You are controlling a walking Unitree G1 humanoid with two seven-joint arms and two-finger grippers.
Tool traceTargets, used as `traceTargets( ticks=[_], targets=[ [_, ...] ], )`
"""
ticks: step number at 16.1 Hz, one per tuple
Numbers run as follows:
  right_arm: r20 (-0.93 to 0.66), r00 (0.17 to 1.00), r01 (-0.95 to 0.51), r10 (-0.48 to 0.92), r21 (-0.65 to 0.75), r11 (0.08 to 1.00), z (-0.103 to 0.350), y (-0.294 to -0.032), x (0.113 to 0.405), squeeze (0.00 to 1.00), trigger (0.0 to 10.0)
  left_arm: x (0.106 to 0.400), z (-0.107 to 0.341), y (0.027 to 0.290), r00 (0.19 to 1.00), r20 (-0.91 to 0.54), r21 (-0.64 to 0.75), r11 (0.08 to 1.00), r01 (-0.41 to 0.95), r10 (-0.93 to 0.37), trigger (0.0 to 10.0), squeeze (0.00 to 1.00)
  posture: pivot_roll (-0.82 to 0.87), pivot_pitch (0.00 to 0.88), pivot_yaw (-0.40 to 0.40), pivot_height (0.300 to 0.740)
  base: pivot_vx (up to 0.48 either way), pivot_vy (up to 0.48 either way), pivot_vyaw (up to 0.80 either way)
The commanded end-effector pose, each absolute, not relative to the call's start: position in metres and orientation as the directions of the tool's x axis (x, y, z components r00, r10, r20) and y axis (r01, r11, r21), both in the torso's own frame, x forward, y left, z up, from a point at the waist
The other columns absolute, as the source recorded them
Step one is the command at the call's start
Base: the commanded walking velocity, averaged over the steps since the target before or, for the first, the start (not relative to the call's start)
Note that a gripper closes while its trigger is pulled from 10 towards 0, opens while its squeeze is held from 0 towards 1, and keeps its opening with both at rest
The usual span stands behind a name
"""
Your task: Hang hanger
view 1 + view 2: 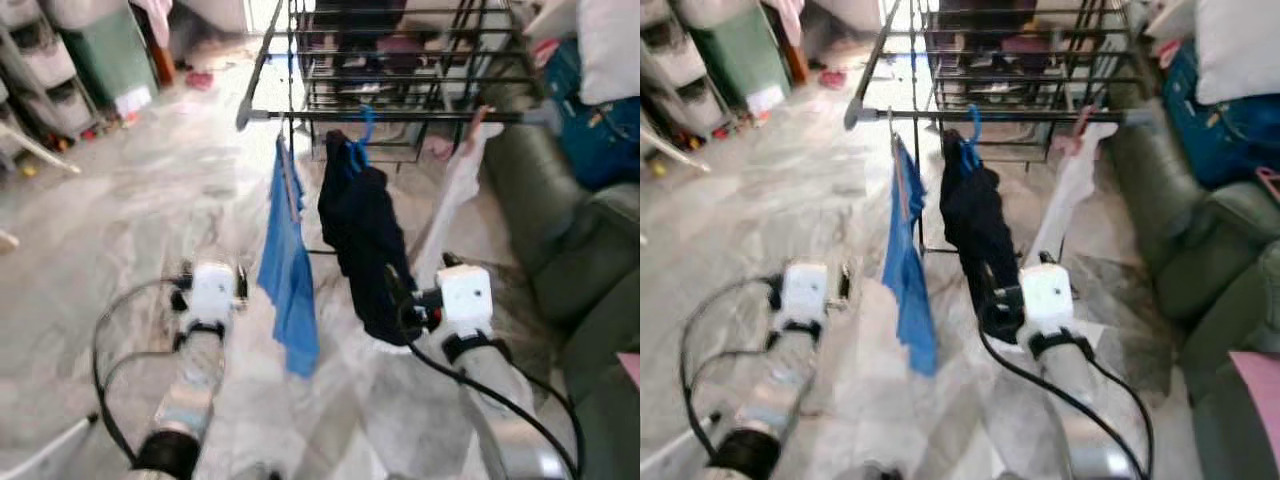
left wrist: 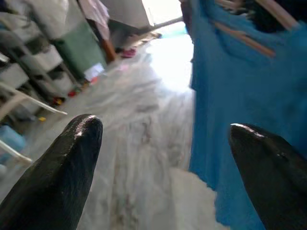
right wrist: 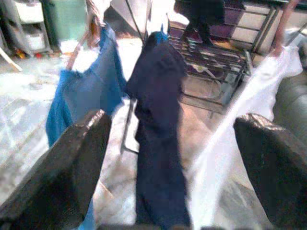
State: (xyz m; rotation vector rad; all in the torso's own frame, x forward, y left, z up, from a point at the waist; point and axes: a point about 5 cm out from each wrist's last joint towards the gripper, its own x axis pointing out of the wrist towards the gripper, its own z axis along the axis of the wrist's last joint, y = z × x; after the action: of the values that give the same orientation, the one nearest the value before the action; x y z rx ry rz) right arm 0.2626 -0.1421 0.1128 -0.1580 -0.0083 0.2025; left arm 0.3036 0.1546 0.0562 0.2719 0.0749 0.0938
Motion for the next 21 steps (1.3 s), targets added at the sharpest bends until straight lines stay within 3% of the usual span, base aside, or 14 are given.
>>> traceTargets(
  ticks=[1,9,16,21],
  targets=[
    [-0.012,0.972,-0.235,0.236,-0.141,0.962,0.110,-0.135,0.262,0.00,10.0,0.302,0.050,0.162,0.987,-0.082,0.277,0.955,-0.108,0.135,10.0,0.00,-0.14,0.077,-0.004,0.740,0.000,0.000,0.00],
    [-0.047,0.982,-0.188,0.183,-0.145,0.971,0.094,-0.145,0.263,0.00,10.0,0.304,0.044,0.157,0.987,-0.102,0.244,0.965,-0.098,0.126,10.0,0.00,-0.15,0.007,0.008,0.740,0.000,0.000,0.00],
    [-0.005,0.991,-0.133,0.134,-0.142,0.981,0.102,-0.145,0.258,0.00,10.0,0.309,0.050,0.146,0.995,-0.087,0.215,0.976,-0.024,0.043,10.0,0.00,-0.24,0.101,0.043,0.740,0.000,0.000,0.00],
    [-0.013,0.997,-0.071,0.070,-0.105,0.992,0.095,-0.153,0.254,0.00,10.0,0.315,0.053,0.152,0.995,-0.088,0.184,0.983,-0.029,0.046,10.0,0.00,-0.21,0.104,0.055,0.740,0.000,0.000,0.00]
  ],
)
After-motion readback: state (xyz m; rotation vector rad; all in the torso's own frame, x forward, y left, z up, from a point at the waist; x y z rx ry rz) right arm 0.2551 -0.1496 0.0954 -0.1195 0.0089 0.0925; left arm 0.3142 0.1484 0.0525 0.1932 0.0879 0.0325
